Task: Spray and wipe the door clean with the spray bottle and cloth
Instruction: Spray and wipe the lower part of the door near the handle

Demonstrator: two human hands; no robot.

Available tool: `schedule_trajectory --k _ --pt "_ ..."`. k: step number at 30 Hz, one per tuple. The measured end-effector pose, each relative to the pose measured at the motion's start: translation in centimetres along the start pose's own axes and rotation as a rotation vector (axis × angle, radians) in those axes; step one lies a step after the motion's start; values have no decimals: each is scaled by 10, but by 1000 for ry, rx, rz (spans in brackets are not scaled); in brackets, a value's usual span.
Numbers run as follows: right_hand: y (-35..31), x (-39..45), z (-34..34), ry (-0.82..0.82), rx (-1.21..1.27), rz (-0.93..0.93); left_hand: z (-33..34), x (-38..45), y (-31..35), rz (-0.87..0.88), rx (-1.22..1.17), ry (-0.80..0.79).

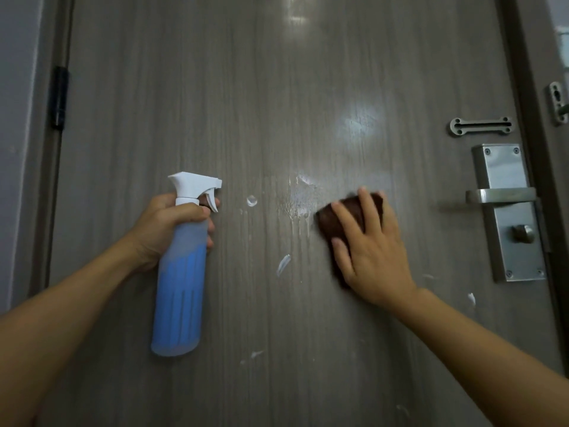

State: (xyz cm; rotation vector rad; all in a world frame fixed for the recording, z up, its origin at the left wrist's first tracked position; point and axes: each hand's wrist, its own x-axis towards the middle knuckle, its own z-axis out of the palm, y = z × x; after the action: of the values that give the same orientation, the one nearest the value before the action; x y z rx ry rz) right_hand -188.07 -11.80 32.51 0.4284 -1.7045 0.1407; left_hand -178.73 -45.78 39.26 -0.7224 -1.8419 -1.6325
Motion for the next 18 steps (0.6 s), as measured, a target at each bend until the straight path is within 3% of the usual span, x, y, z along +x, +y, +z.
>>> schedule_trajectory --k 4,7,10,16,18 --pt "-14 52 -6 68 79 255 4 -1 -2 12 -21 17" --pt "-28 59 -3 107 97 305 4 -2 -4 24 -32 24" --pt "-33 31 4 89 81 143 3 -1 -6 34 -37 44" --pt "-12 -13 10 -36 -9 -416 3 -2 -4 8 -61 47" --pt "-3 5 6 -34 -32 -438 4 -2 -2 2 -62 58"
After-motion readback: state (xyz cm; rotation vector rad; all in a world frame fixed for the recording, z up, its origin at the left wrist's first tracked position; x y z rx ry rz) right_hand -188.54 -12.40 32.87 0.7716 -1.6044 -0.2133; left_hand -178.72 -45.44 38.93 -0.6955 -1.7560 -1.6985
